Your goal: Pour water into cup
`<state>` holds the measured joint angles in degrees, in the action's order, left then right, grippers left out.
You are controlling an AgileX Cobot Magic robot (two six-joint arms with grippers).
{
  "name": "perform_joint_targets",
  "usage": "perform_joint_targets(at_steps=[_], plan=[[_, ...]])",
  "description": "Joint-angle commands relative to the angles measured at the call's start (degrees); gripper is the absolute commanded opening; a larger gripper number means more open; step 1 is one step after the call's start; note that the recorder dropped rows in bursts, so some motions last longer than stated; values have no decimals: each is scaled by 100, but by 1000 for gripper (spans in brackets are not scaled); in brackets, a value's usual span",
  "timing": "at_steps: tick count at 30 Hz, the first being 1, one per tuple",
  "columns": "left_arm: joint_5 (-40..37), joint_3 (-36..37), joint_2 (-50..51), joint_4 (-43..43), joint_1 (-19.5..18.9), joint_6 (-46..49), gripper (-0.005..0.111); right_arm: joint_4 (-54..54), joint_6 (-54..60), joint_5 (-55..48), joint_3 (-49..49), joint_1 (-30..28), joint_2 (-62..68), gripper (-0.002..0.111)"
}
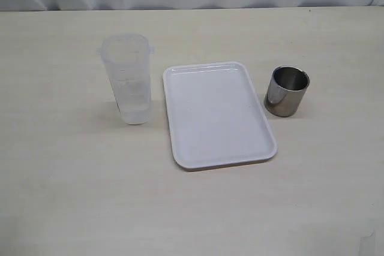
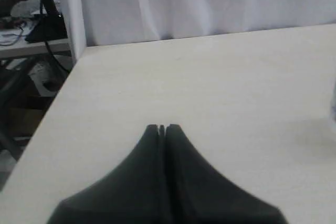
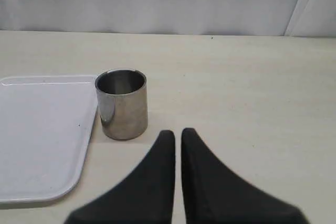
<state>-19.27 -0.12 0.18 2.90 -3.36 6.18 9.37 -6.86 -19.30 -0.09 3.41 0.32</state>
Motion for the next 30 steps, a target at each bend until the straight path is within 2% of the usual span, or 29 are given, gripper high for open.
perform_joint_targets(at_steps=[1, 4, 9, 14, 17, 20, 21, 23, 25, 26, 27, 28, 30], plan=[[328, 12, -18, 911, 26, -12, 0, 77, 25, 234, 9, 7, -32, 4], [915, 12, -18, 605, 26, -31, 0, 77, 25, 447, 9, 7, -32, 4], [1866, 12, -18, -713, 26, -40, 0, 77, 25, 1159, 9, 7, -32, 4], [3128, 12, -18, -1183, 26, -394, 0, 48, 25, 1971, 9, 7, -32, 4], [3898, 12, -18, -886, 26, -1725, 0, -350, -209, 3198, 9, 7, -32, 4], [4347, 12, -18, -388, 26, -2461, 0, -699, -492, 3441, 9, 7, -32, 4], [4433, -111, 224, -290, 26, -2526, 4, -699, -492, 3481, 9, 7, -32, 6], [4558, -366, 783, -86, 26, -2570, 24, -699, -492, 3589, 9, 7, -32, 19], [5020, -466, 1437, 437, 26, -2816, 56, -699, -480, 3633, 9, 7, -32, 43], [5383, -466, 1785, 893, 26, -2900, 75, -699, -480, 3659, 9, 7, -32, 58], [5848, -466, 2139, 1392, 26, -2900, 90, -699, -471, 3659, 9, 7, -32, 68], [6237, -466, 2564, 1759, 26, -2911, 98, -699, -471, 3659, 9, 7, -32, 78], [6888, -466, 3358, 2061, 26, -2911, 100, -699, -471, 3659, 9, 7, -32, 81]])
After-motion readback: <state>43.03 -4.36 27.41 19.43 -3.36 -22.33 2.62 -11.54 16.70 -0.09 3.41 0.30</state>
